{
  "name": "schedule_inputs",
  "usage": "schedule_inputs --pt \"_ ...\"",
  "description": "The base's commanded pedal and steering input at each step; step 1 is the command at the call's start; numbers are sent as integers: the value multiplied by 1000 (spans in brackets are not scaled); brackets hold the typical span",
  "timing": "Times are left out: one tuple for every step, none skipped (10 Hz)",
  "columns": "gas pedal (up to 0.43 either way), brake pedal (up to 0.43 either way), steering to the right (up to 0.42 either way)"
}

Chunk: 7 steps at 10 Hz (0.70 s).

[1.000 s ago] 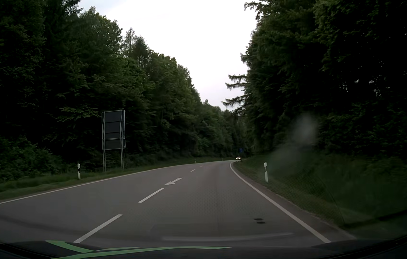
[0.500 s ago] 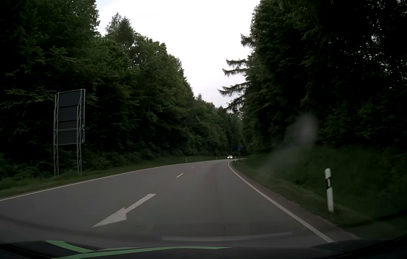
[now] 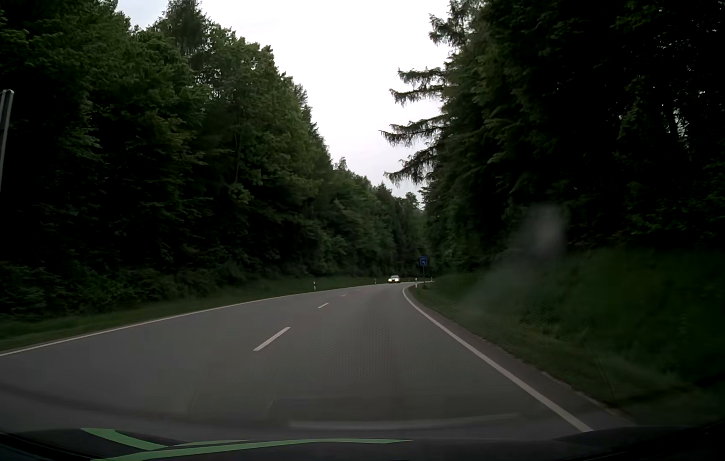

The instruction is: Follow the waypoints while adhering to traffic rules and regulations

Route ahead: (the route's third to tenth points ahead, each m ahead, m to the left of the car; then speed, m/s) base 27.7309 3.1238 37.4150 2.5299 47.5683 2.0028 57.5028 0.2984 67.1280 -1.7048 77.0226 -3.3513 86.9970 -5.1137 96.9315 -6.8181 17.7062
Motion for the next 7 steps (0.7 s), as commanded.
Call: schedule_inputs --pt "138 0 11" --pt "138 0 11" --pt "138 0 11" --pt "150 0 10" --pt "150 0 10" --pt "150 0 10" --pt "150 0 10"
